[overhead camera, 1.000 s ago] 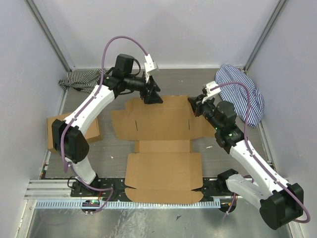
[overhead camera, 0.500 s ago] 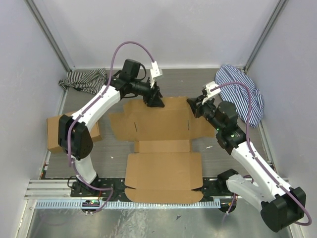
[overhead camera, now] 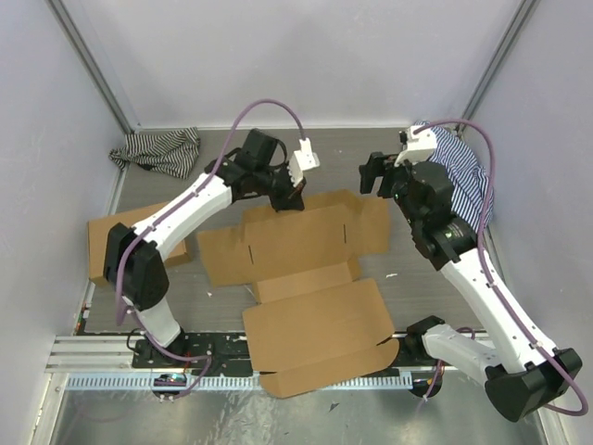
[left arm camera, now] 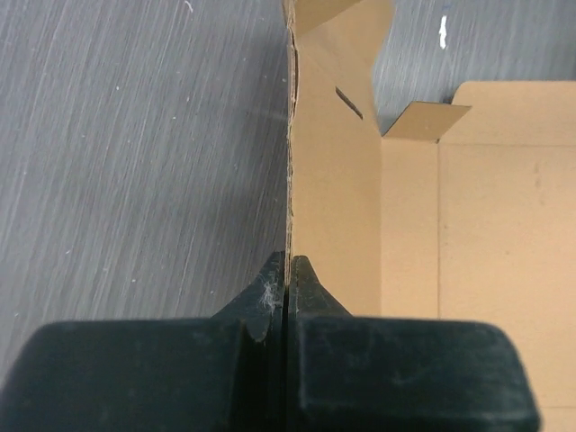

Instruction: Fold the paper box

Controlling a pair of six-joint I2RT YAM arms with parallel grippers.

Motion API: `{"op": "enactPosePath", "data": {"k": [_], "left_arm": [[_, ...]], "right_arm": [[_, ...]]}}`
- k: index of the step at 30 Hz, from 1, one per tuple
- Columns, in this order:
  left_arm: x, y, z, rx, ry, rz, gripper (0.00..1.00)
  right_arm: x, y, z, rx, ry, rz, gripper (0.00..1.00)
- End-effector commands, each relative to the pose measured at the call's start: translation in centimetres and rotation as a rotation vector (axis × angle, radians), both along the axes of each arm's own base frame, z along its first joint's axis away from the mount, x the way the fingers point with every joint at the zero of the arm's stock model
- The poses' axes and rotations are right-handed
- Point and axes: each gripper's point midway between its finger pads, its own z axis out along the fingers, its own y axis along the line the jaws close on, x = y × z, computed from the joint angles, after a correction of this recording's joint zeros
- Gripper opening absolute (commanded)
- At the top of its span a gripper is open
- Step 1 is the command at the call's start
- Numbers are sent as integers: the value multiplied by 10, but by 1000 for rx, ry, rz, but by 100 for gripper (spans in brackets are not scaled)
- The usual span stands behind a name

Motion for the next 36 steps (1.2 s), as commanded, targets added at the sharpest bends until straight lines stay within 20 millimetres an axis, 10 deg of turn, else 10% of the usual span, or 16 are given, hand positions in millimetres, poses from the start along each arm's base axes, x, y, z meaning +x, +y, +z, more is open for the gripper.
{"op": "enactPosePath", "data": {"k": [1, 6, 12, 29, 36], "left_arm": [[-10, 6, 15, 154, -242, 50, 0], [-23, 5, 19, 299, -457, 78, 0], [-38, 8, 32, 396, -763, 113, 0], [-61, 1, 132, -15, -1223, 215, 0], [-60, -11, 102, 54, -1262, 112, 0]], "right_arm": [[-9, -63, 22, 50, 5, -363, 85], [-8, -116, -16, -28, 128, -671, 85], [15, -131, -71, 37, 313, -602, 80], [39, -109, -145, 110, 309, -406, 70], [56, -117, -149, 128, 221, -429, 70]]}}
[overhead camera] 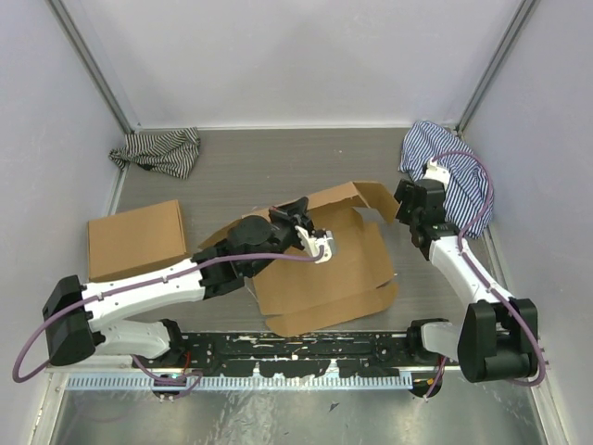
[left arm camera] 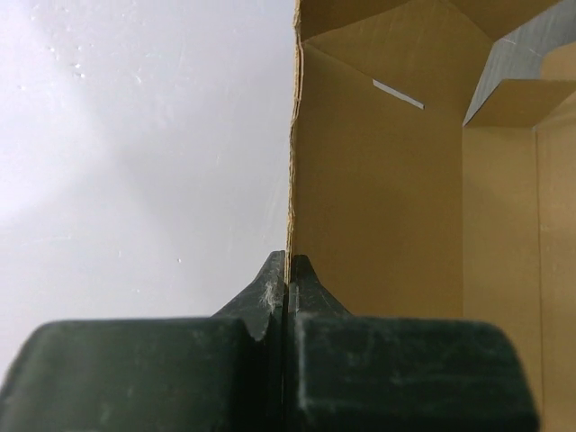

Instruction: Fold the paper box

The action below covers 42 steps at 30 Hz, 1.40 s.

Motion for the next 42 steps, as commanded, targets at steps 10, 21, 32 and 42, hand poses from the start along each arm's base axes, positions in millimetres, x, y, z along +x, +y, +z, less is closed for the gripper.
{"op": "enactPosePath", "data": {"k": [10, 21, 32, 42], "left_arm": [[16, -18, -69, 242, 31, 28, 0], [43, -19, -91, 361, -38, 154, 0], [61, -9, -95, 420, -30, 266, 0], [75, -3, -95, 404, -8, 325, 0]], "right_arm": [[54, -9, 41, -14, -203, 32, 70], [68, 35, 13, 149, -212, 307, 68], [60, 50, 11, 184, -202, 392, 66], [57, 67, 20, 229, -207, 492, 66]]}}
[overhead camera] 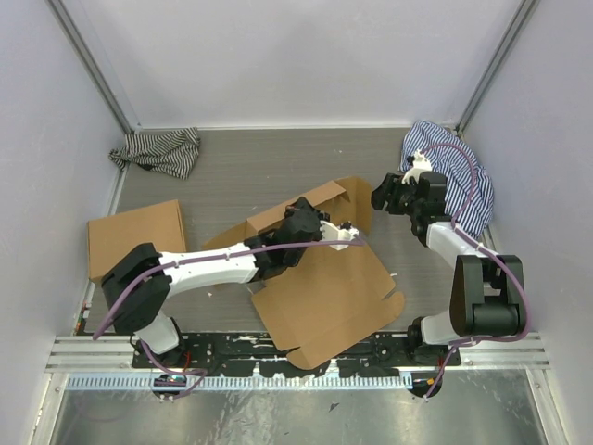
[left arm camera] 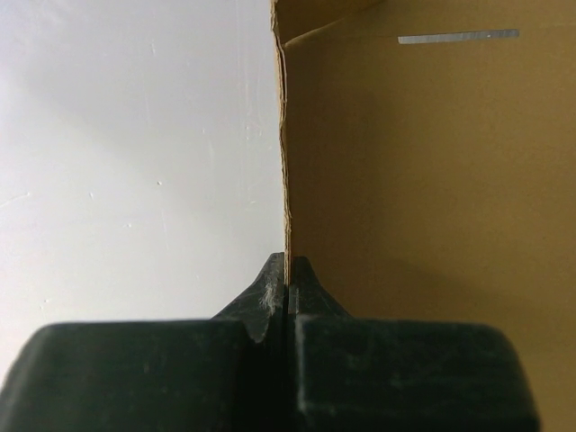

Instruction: Fold the paper box

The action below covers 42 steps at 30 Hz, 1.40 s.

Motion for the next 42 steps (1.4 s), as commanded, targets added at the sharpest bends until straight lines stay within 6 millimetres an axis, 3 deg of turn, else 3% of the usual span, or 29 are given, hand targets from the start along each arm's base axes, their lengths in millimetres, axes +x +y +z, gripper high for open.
{"op": "enactPosePath", "data": {"k": [1, 15, 27, 33, 42], "left_arm": [[7, -1, 8, -8, -4, 39, 0], [0, 4, 7, -55, 9, 23, 0], [-2, 7, 3, -70, 23, 31, 0], [-4, 11, -3, -71, 46, 45, 0], [-5, 14, 1, -87, 59, 64, 0]], "right_arm": [[6, 13, 27, 30, -86, 89, 65], [-17, 50, 29, 65, -105, 310, 61], [-24, 70, 22, 61, -173, 443, 71], [-25, 75, 20, 58, -193, 489, 74], [-15, 65, 21, 58, -198, 511, 77]]}}
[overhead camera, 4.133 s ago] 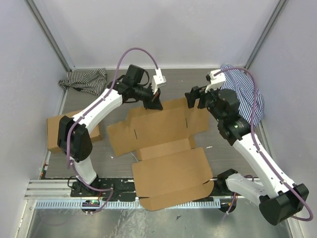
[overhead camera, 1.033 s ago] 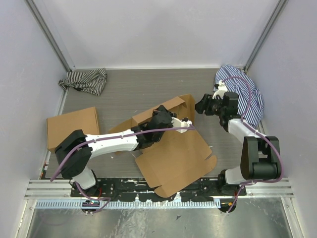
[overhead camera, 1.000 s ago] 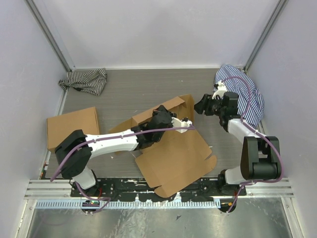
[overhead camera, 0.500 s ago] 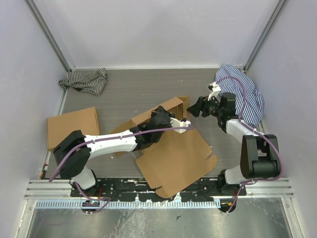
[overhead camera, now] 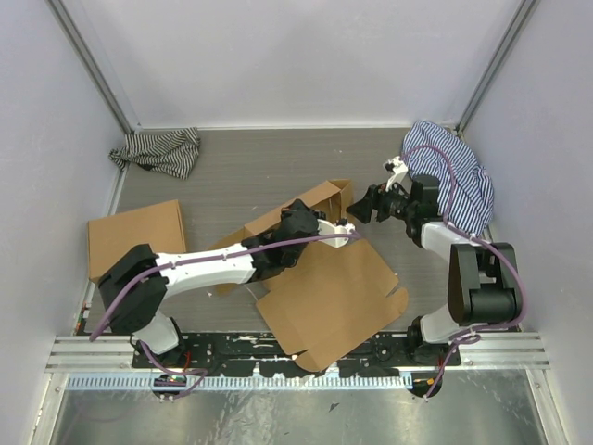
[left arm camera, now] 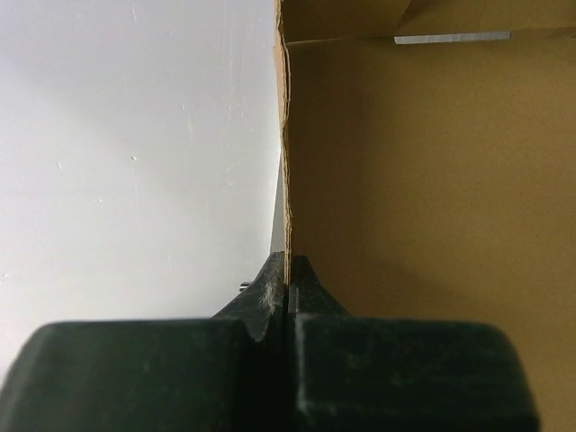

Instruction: Fold the paper box

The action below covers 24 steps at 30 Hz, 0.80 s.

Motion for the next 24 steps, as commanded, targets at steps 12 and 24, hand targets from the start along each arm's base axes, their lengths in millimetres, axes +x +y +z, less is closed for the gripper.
{"op": "enactPosePath", "data": {"k": [12, 24], "left_arm": [[-22, 8, 4, -68, 48, -16, 0], [-38, 8, -14, -66, 52, -29, 0]], "right_arm": [[35, -19, 26, 127, -10, 102, 79], [88, -30, 6, 230, 100, -7, 70]]}}
